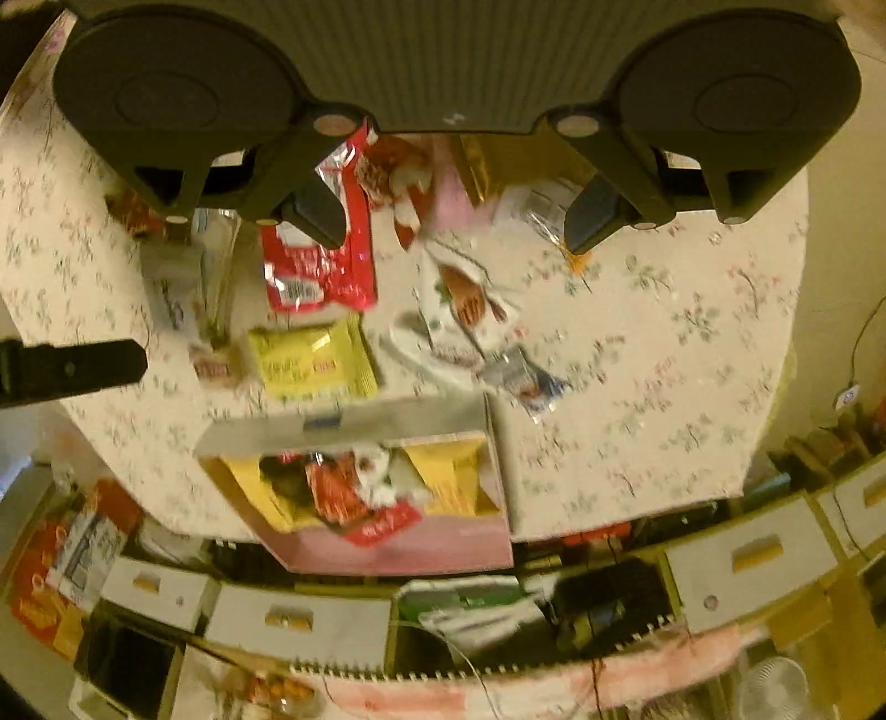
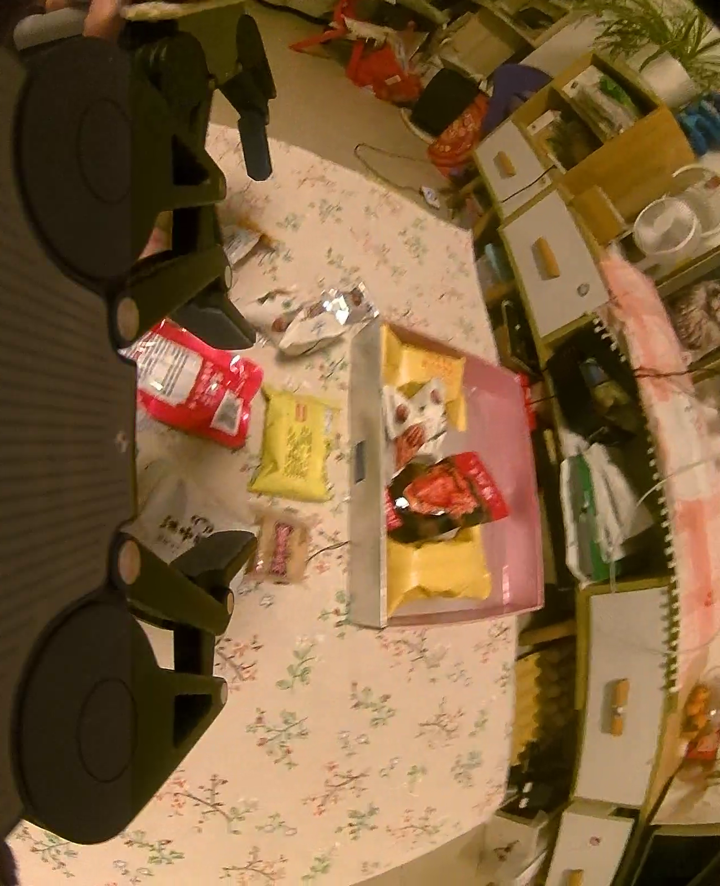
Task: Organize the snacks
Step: 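Withdraw both grippers from the box toward the remaining snacks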
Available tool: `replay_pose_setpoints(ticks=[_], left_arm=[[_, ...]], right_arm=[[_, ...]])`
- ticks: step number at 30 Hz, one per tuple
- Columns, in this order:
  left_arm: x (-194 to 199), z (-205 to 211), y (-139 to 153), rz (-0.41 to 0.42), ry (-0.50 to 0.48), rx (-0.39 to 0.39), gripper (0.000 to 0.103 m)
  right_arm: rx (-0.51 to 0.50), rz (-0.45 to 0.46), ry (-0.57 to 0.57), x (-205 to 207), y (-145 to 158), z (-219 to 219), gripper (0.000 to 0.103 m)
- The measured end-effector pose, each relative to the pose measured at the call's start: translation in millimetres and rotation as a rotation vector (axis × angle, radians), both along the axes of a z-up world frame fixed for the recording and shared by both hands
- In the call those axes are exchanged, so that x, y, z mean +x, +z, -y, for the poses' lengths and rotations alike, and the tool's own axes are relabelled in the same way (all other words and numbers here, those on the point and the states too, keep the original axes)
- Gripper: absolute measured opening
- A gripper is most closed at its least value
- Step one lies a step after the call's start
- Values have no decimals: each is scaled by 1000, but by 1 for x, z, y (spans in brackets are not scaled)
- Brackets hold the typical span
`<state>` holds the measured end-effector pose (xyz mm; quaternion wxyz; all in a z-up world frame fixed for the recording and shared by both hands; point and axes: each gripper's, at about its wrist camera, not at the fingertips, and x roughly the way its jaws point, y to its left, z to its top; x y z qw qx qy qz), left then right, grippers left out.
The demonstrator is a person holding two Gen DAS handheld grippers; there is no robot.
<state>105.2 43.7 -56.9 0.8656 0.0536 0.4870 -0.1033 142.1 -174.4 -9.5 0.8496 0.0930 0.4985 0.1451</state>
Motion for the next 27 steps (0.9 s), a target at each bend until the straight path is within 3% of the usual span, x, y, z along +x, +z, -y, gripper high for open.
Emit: replay_pose_setpoints(ticks=[3, 16, 21, 27], left_arm=[[0, 3, -7, -28, 0, -32, 89], [3, 11, -29, -84, 66, -19, 89], [6, 11, -38, -118, 94, -30, 79], [1, 27, -49, -62, 33, 90, 70]], right_arm=[[10, -42, -17, 2, -8, 1, 69], [-34, -102, -71, 4, -25, 10, 69], [-39, -106, -75, 5, -26, 11, 69], [-44, -107, -70, 5, -26, 9, 69]])
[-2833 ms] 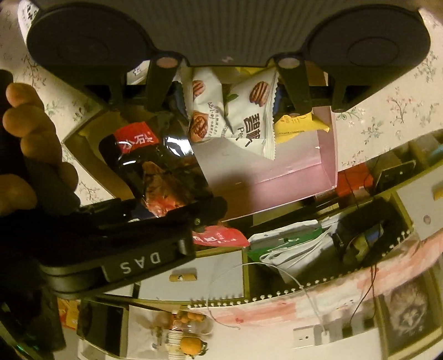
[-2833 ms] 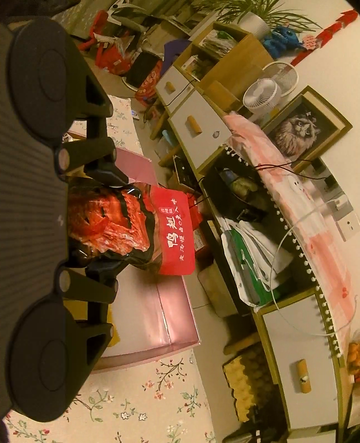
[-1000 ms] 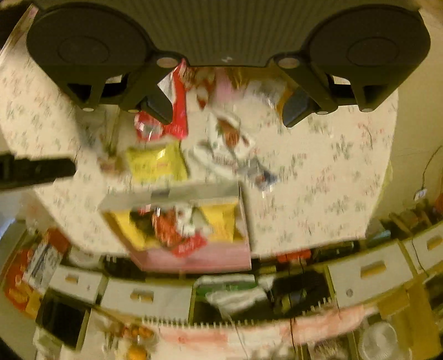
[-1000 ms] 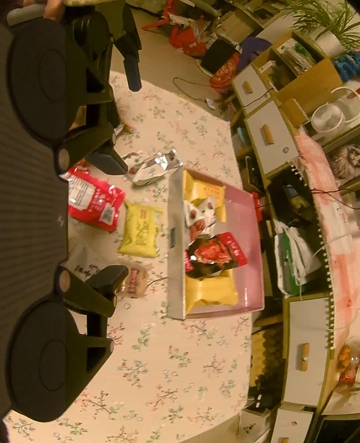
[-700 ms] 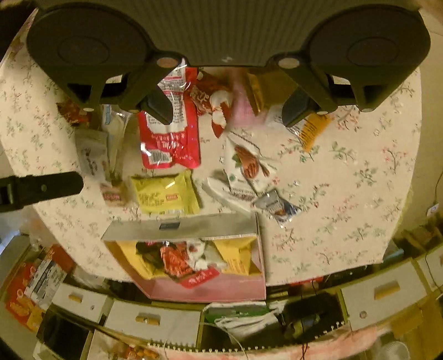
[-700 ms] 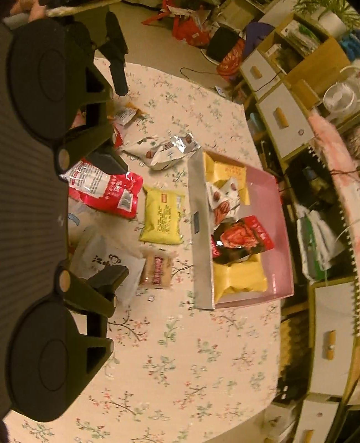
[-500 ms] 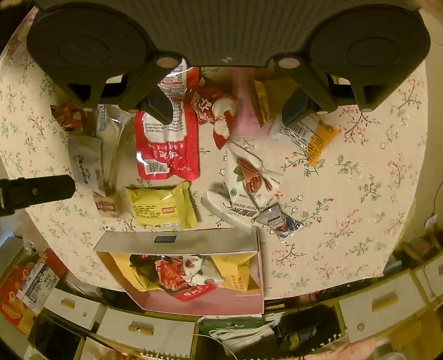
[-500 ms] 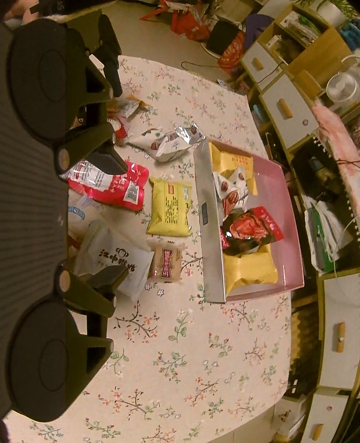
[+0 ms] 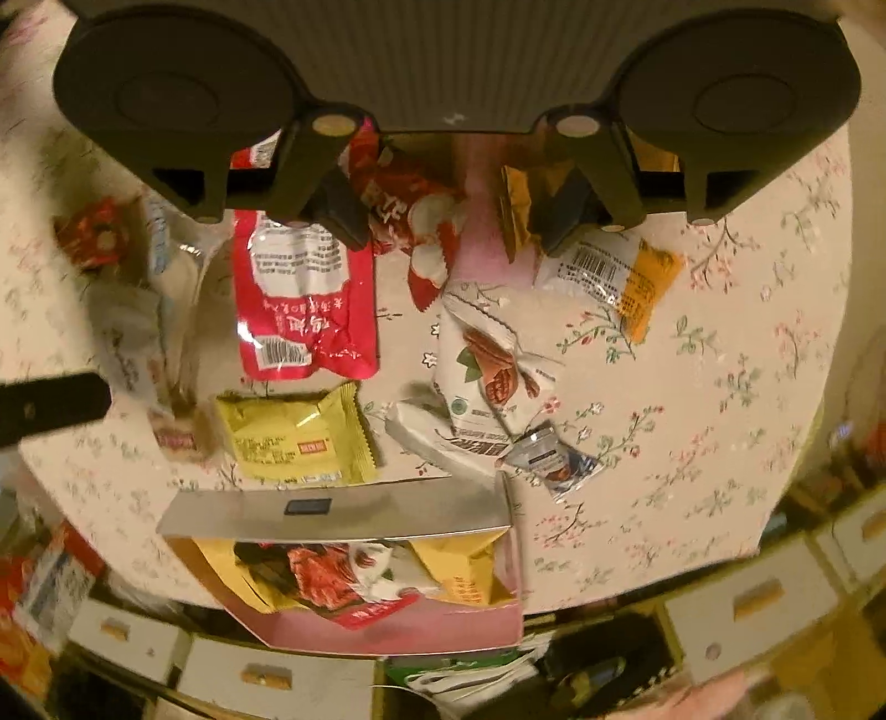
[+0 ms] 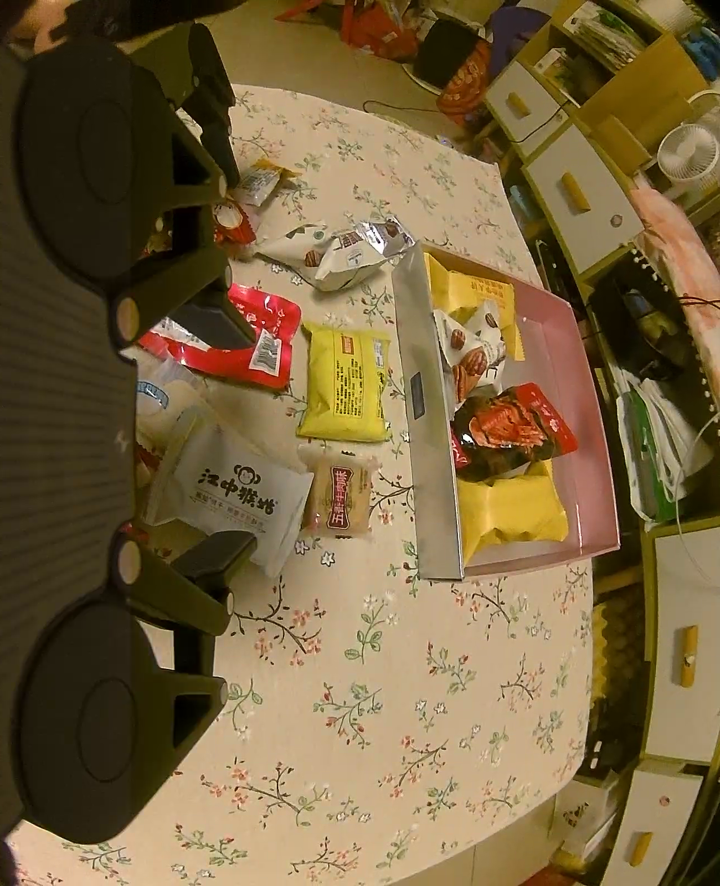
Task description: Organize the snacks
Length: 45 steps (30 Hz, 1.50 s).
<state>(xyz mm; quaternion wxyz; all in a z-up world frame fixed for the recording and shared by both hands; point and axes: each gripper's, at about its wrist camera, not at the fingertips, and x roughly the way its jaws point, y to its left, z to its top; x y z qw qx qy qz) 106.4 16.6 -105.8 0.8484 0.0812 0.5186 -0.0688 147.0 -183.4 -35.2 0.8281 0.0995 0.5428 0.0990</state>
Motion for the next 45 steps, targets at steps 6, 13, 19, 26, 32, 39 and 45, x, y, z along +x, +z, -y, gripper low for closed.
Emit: replay_pose_setpoints(ticks=[6, 13, 19, 26, 32, 39, 45], left_arm=[[-4, 10, 1, 35, -66, 41, 47], [-13, 26, 1, 40, -168, 28, 23], [-16, 32, -8, 27, -193, 33, 27], [-28, 50, -12, 70, -269, 114, 26], [-22, 40, 4, 58, -238, 27, 23], [-17, 36, 15, 75, -204, 4, 23], [-15, 33, 22, 87, -193, -15, 23]], right_arm=[[-9, -1, 2, 1, -1, 0, 69], [-6, -2, -2, 1, 0, 1, 69], [-15, -13, -2, 2, -4, -1, 69], [-21, -39, -3, 5, -11, -2, 69], [-27, -70, -33, 7, -22, 2, 69], [-51, -107, -56, 13, -44, 3, 66], [-64, -96, -35, 16, -49, -4, 53]])
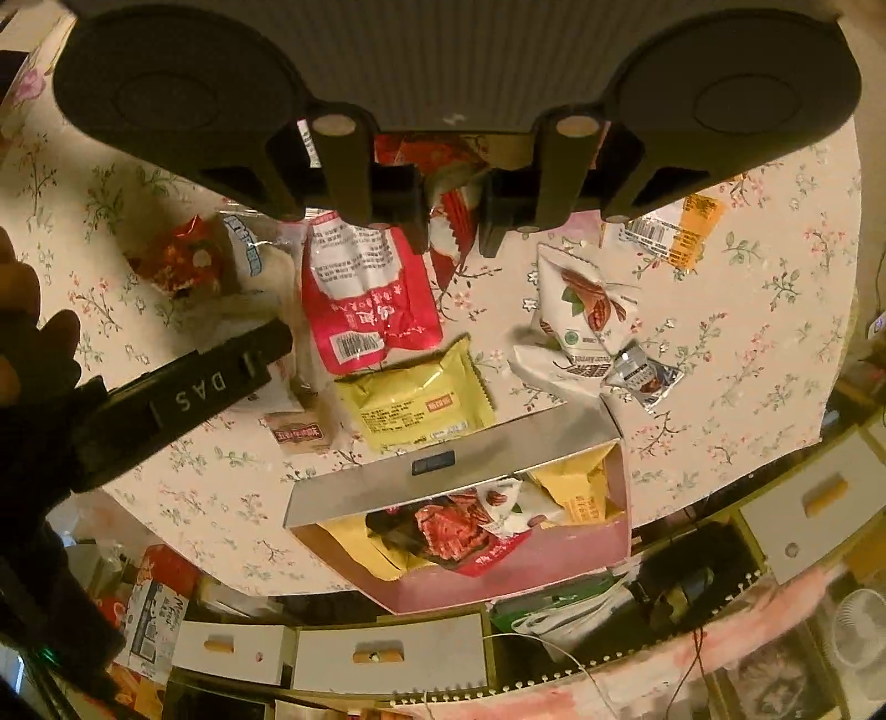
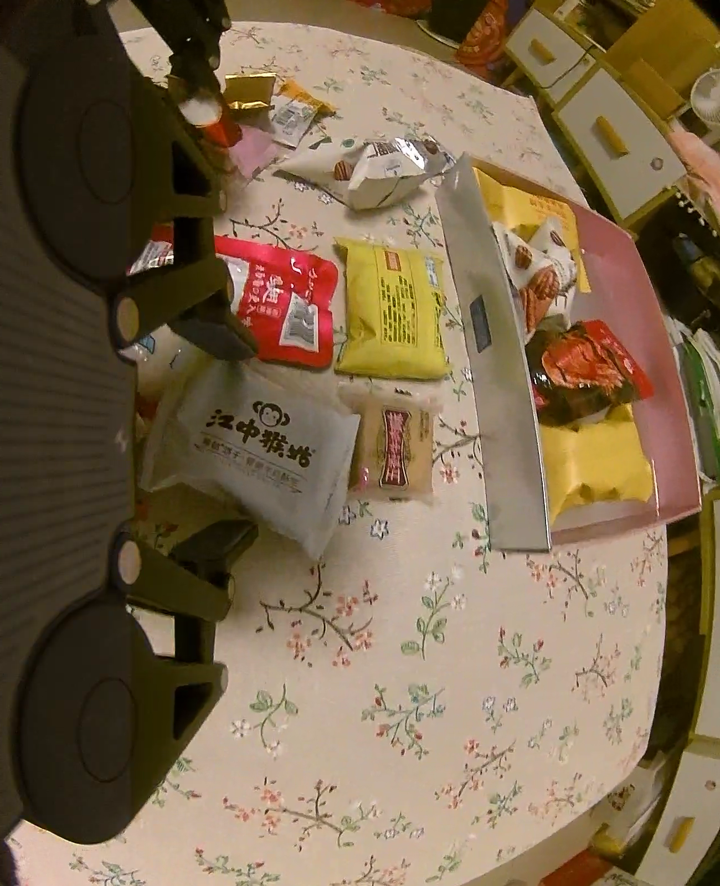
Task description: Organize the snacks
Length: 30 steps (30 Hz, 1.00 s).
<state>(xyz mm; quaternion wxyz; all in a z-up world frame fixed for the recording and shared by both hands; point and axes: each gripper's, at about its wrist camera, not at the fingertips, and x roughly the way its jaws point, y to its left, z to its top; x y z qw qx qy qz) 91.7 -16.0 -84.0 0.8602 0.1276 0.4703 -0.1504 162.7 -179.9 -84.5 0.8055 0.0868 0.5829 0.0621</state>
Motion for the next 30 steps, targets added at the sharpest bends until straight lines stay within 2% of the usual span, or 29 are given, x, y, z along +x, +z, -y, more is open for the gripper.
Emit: replay_pose_setpoints(ticks=[4, 6, 9, 15, 30], left_arm=[[1, -2, 1, -3, 7, -5, 23], [1, -3, 2, -2, 10, -11, 23], [3, -6, 5, 4, 18, -22, 23], [4, -11, 9, 8, 34, -32, 23], [6, -14, 13, 13, 42, -45, 23]], right_arm=[[-26, 20, 17, -2, 4, -5, 42], [-28, 27, 19, -3, 7, -5, 34], [-20, 42, 19, -3, 14, -3, 28], [-7, 71, 23, -4, 21, -1, 20], [39, 136, 55, -6, 39, -2, 13]])
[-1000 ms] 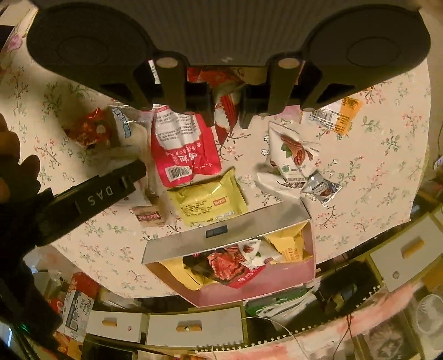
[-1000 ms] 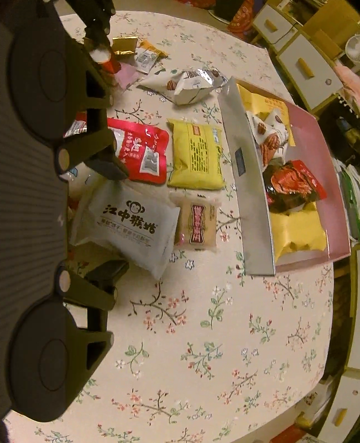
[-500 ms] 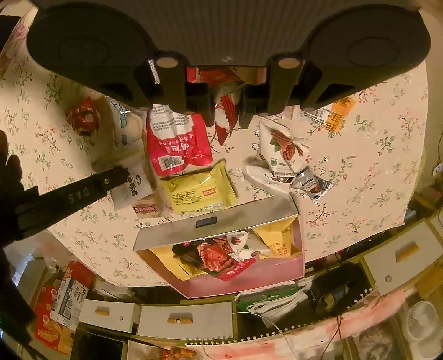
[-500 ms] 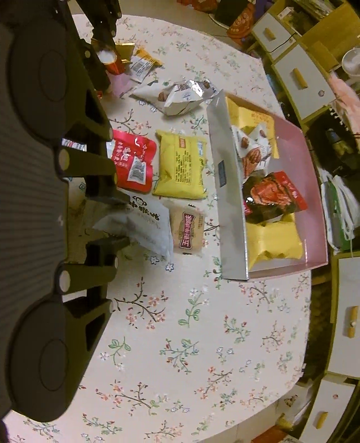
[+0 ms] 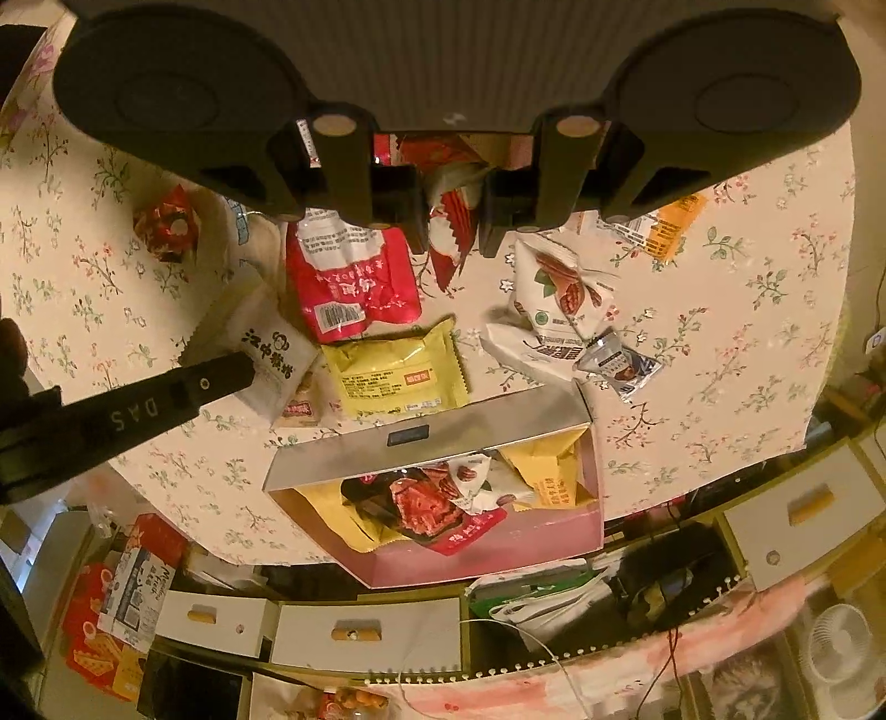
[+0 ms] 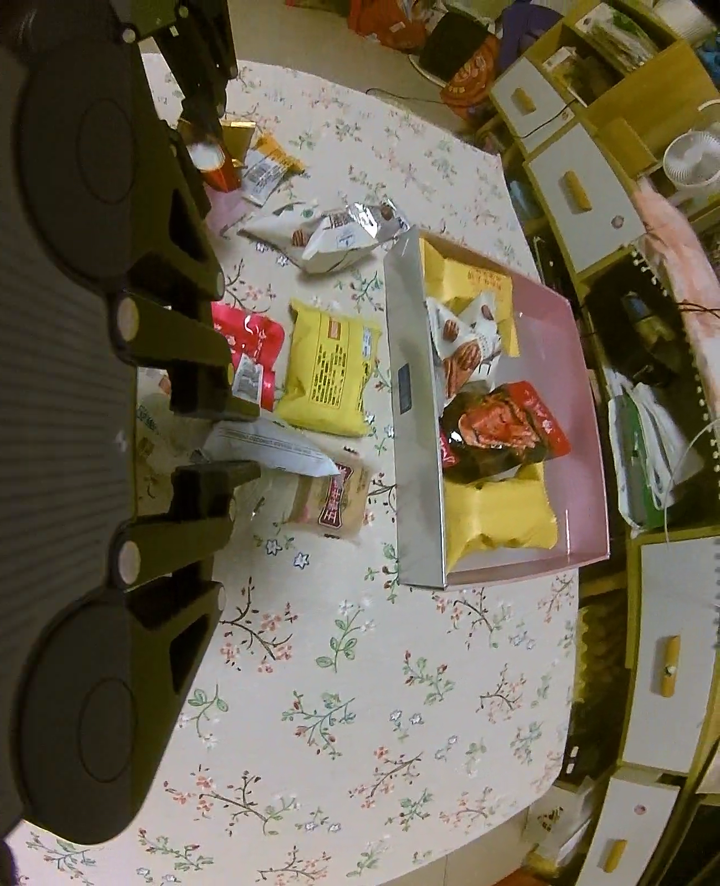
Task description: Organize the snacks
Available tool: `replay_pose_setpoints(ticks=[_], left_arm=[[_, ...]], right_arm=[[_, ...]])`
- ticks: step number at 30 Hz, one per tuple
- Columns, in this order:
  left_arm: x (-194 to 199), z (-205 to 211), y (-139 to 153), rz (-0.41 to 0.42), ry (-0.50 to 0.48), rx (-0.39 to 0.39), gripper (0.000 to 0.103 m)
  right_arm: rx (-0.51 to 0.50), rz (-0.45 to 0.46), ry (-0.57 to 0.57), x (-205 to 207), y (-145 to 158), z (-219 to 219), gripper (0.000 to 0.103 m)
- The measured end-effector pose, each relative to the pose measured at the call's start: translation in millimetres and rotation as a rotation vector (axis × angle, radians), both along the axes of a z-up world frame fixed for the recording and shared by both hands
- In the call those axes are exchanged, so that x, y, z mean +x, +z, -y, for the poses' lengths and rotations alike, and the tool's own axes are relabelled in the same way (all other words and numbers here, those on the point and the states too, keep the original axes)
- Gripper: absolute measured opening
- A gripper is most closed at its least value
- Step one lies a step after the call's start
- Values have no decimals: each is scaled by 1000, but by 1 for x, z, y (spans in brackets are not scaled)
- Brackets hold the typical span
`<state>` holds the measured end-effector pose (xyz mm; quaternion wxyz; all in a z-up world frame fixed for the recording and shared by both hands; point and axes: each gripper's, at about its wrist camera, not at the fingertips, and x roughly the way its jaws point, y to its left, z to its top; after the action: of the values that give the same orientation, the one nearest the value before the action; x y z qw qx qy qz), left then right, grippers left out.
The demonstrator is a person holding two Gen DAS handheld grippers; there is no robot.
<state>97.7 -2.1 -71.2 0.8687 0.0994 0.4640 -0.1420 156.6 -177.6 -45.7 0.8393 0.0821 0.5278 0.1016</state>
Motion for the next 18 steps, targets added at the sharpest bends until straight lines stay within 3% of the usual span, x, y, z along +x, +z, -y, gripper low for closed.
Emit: replay_pose_setpoints(ticks=[10, 18], left_arm=[[4, -7, 10, 14, 21, -32, 23], [21, -29, 31, 42, 112, -108, 23]], right_arm=[[88, 4, -45, 1, 21, 22, 12], [169, 42, -140, 10, 38, 57, 12]])
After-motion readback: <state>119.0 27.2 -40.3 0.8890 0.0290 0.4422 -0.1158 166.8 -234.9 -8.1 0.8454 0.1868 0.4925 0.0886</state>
